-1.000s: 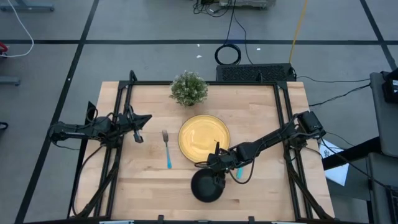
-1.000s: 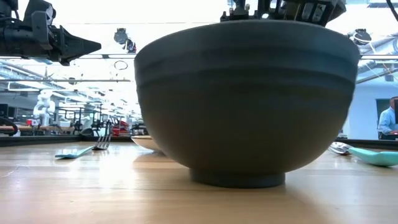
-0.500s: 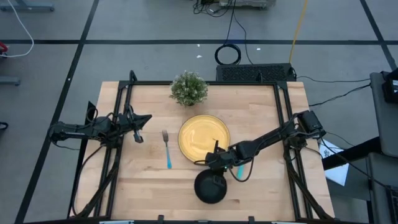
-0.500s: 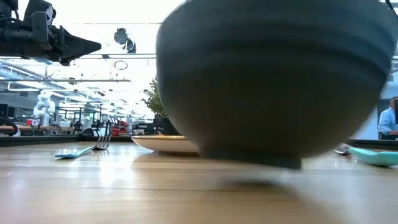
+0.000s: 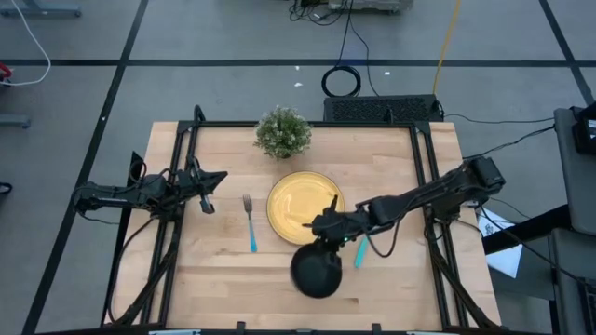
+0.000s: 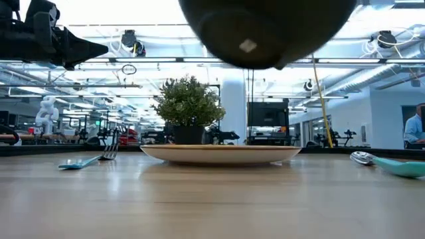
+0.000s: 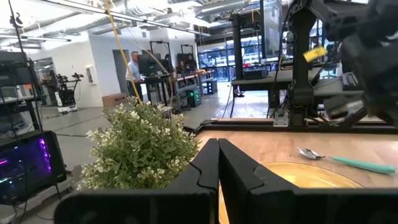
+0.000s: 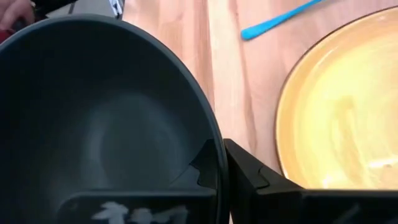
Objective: Set table place
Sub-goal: Put the black bowl on the yellow plate
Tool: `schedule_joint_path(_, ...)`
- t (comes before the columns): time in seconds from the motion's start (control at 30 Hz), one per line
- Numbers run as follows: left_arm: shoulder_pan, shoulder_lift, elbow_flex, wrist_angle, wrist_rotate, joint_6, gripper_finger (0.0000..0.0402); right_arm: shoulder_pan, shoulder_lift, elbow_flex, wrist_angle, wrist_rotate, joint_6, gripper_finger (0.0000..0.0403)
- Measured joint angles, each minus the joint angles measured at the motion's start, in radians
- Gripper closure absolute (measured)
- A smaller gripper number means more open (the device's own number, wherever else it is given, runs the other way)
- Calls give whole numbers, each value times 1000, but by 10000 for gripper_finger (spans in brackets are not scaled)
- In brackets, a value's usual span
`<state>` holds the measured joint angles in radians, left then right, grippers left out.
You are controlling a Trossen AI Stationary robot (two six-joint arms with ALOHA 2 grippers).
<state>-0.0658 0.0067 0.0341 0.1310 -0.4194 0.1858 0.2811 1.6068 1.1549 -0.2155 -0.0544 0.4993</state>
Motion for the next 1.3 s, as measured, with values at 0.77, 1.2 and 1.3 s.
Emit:
schedule_joint_path(0.77,0,0,0,0,-1,1,394,-125,-186,0,-272,32,-100,402)
schedule_joint_path(1.2,0,0,0,0,-2,1,394,-130,-206,1,-275,32,-104,399)
schedule_joint_path(1.3,0,0,0,0,-2,1,394,-130,-206,1,-276,31,-104,398)
